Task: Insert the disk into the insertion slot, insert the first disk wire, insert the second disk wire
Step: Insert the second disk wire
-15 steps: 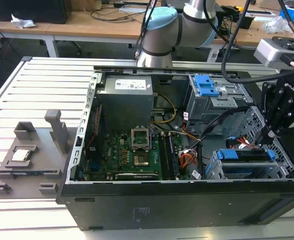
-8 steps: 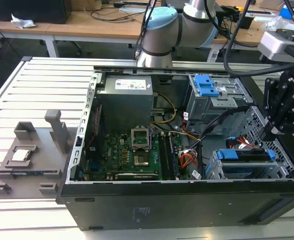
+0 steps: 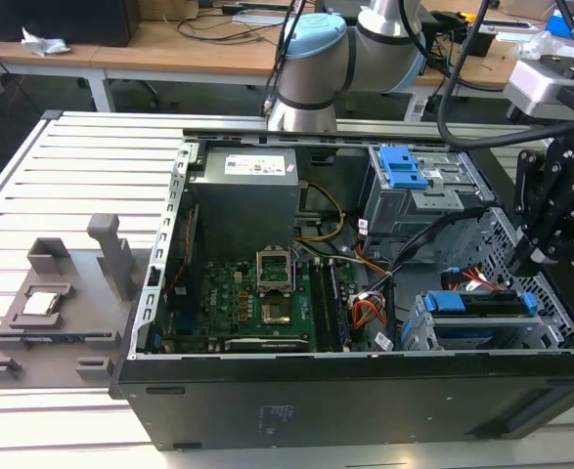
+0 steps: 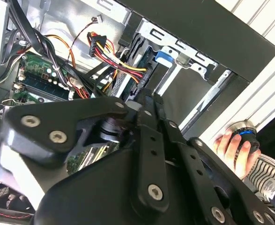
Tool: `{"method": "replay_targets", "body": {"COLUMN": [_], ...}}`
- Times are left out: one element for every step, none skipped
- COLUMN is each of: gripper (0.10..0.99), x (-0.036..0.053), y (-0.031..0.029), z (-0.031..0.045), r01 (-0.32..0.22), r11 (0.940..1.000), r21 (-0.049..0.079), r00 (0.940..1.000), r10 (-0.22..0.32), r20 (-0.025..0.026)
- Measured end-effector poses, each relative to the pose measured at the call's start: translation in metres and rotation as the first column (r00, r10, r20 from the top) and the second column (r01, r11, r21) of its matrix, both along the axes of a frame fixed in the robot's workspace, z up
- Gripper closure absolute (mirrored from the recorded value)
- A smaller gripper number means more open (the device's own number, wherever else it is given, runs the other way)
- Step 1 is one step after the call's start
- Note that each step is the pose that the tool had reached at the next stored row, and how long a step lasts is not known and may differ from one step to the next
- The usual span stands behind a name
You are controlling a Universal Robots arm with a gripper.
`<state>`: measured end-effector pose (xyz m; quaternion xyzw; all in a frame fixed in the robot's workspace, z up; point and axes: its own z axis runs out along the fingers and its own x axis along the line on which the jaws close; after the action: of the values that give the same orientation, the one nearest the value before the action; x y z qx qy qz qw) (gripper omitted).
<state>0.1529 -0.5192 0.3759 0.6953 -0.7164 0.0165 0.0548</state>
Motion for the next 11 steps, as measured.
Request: {"method": "replay_targets", "body": {"gripper": [0.851, 0.851, 0.784, 0.784, 0.784, 0.784, 0.784, 0.784, 0.784, 0.784, 0.784], "x": [0.0000, 0.0000, -0.0001, -0.0013, -0.0029, -0.0079, -0.0102, -0.0115, -0.0124, -0.0134, -0.0144], "y": [0.0000, 0.0000, 0.0001, 0.0009, 0.0019, 0.0068, 0.0116, 0.0149, 0.0169, 0.0186, 0.0193], "z": [0.0001, 0.0002, 0.0000, -0.0012, -0.0026, -0.0048, -0.0054, -0.0059, -0.0061, -0.0064, -0.0067], "r01": [0.000, 0.000, 0.000, -0.002, -0.005, -0.014, -0.018, -0.021, -0.023, -0.025, -0.027], "r11": [1.0000, 1.0000, 1.0000, 1.0000, 1.0000, 0.9999, 0.9998, 0.9998, 0.9997, 0.9997, 0.9996], "r21": [0.000, 0.000, 0.000, 0.000, 0.000, 0.000, 0.000, 0.000, 0.000, 0.000, 0.000], "r00": [1.0000, 1.0000, 1.0000, 1.0000, 1.0000, 0.9999, 0.9998, 0.9998, 0.9997, 0.9997, 0.9996], "r10": [0.000, 0.000, 0.000, 0.002, 0.005, 0.014, 0.018, 0.021, 0.023, 0.025, 0.027], "r20": [0.0000, 0.0000, 0.0000, 0.0000, 0.0000, 0.0000, 0.0000, 0.0000, 0.0000, 0.0000, 0.0000]}}
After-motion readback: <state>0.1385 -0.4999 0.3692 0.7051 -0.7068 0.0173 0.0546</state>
